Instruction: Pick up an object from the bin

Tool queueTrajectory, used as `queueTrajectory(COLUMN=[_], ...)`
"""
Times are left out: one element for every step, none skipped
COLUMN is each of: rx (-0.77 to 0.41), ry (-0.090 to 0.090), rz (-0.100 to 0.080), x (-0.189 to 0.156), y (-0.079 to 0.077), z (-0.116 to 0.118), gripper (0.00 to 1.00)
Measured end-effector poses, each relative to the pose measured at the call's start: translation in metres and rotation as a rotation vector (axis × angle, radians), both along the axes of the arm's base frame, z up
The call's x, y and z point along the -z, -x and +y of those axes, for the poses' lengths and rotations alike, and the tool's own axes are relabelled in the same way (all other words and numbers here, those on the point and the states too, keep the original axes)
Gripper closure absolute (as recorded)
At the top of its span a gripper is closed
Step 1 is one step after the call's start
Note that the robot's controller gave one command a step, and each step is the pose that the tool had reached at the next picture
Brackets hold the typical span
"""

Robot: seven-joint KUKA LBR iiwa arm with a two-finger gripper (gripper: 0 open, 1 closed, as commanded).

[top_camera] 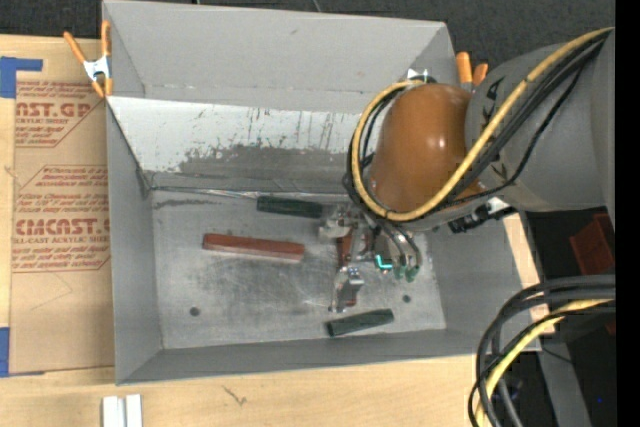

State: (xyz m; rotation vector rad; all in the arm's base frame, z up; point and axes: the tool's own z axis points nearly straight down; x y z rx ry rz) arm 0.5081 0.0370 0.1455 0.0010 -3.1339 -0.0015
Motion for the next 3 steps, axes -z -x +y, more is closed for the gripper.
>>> queueTrajectory(rx=[0.000, -0.169, -0.169], ry=[0.000, -0.004, -0.004], rz=[-0.007, 0.012, 0.010], x=[-0.004, 0.069, 0.069], y=[-0.002, 0.030, 0.029], z=[0.000, -0.051, -0.051], gripper=[0.00, 1.00, 1.00])
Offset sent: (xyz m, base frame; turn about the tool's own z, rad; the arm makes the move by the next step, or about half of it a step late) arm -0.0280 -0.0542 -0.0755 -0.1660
